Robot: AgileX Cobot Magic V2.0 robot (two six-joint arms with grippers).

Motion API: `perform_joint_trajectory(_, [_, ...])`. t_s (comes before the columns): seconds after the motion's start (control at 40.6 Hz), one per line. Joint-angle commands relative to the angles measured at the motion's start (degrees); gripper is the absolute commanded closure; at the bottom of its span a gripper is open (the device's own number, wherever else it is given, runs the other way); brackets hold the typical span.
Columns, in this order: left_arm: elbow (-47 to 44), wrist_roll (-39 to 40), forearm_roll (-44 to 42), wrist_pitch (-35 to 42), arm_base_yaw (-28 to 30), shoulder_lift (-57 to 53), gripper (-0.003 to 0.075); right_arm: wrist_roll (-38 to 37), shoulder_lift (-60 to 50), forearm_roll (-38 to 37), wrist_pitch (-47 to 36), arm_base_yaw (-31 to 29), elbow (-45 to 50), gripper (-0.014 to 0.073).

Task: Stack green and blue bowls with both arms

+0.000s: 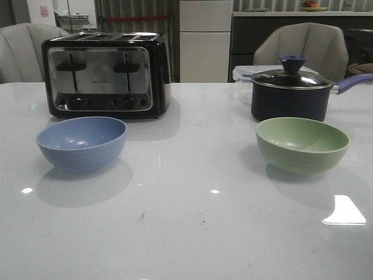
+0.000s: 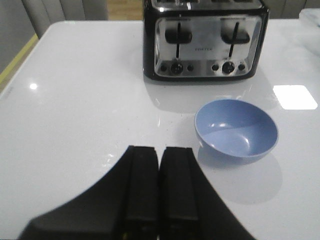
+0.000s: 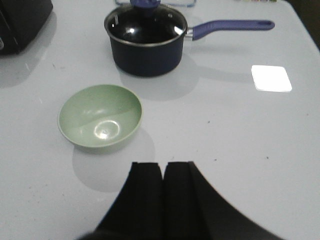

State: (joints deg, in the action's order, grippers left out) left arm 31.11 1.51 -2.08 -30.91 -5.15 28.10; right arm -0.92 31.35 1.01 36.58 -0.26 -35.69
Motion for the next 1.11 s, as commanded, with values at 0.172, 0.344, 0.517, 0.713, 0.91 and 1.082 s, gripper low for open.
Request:
perform_joint_trajectory(0.172, [1.9,0.5,0.2,3.2,0.1,4.2,0.0627,0.2,8.5,-2.2,-3.3,-0.1,-2.0,0.0531])
perform_joint_trajectory(0.344, [1.9,0.5,-1.1,2.8,0.1,4.9,0.0627,0.2,13.2,-2.5,-3.5,-0.1,-2.0,0.0329])
perform_joint_trajectory(0.517, [1.9,0.5,-2.2,2.7,0.1,5.0,0.0424,0.2,18.7,-2.4,-6.3,-0.1,-2.1,0.0047])
perform_joint_trajectory(0.713, [1.9,0.5,-2.2,2.9,0.1,5.0,0.0216,0.2,29.7,-0.2,-3.4,-0.1,-8.1,0.0041])
perform_joint_trajectory(0.91, [1.9,0.5,-2.2,2.9,0.1,5.0,0.0267,1.7,42.0,3.9,2.6,-0.1,-17.2,0.0042])
perform_joint_trajectory(1.082, [1.9,0.5,-2.2,2.9,0.1,5.0,0.0317,6.9,52.1,10.4,4.6,-0.1,-24.7,0.0042])
